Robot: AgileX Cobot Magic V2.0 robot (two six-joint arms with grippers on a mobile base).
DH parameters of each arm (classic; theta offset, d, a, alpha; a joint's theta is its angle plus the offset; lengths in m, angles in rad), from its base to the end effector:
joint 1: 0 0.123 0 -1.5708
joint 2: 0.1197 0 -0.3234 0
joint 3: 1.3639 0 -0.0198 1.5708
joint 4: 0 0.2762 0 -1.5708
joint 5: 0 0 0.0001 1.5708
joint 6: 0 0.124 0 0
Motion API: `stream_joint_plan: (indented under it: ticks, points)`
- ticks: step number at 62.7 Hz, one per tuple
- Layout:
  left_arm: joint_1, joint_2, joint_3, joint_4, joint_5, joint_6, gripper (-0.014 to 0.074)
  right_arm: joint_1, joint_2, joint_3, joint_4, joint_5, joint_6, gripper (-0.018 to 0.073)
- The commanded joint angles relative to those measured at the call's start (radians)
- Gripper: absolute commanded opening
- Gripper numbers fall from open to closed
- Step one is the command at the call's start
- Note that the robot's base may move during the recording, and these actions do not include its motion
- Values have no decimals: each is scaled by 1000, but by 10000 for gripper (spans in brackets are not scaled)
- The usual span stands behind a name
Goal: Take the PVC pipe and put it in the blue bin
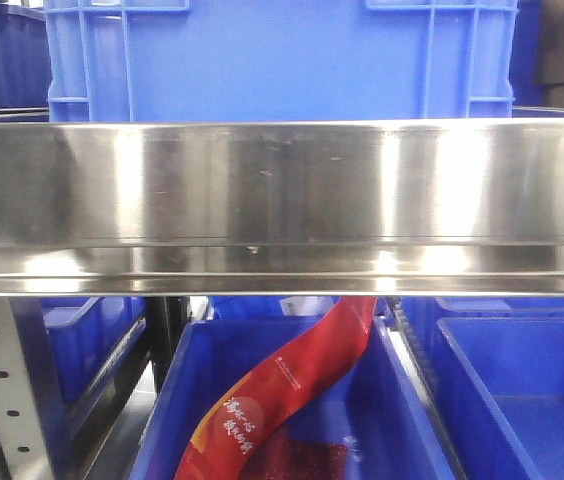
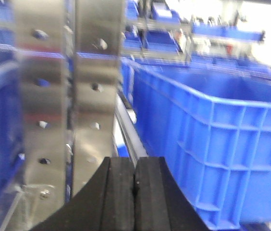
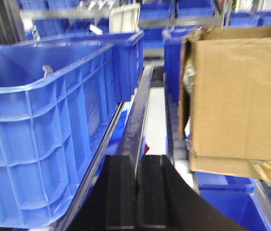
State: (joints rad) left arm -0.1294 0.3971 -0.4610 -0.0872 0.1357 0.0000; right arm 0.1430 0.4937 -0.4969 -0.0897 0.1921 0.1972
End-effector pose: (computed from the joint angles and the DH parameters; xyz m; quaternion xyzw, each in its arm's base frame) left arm 0.1118 -0.0160 0.3458 0.0193 0.7012 -0.0809 0.7081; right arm 0.1311 0.0167 0.3412 -0.0068 0.7418 0.0780 0.6660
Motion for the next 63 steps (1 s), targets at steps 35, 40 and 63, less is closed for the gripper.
stream_joint_plan:
  ticks: [35,40,63]
  points:
    - [14,-123,11,7,0,0,-111,-5,-140,11,-4,-74,0,-168]
    - [14,-123,11,7,0,0,-111,-5,-140,11,-4,-74,0,-168]
    - [14,-123,11,7,0,0,-111,-5,-140,11,-4,-74,0,-168]
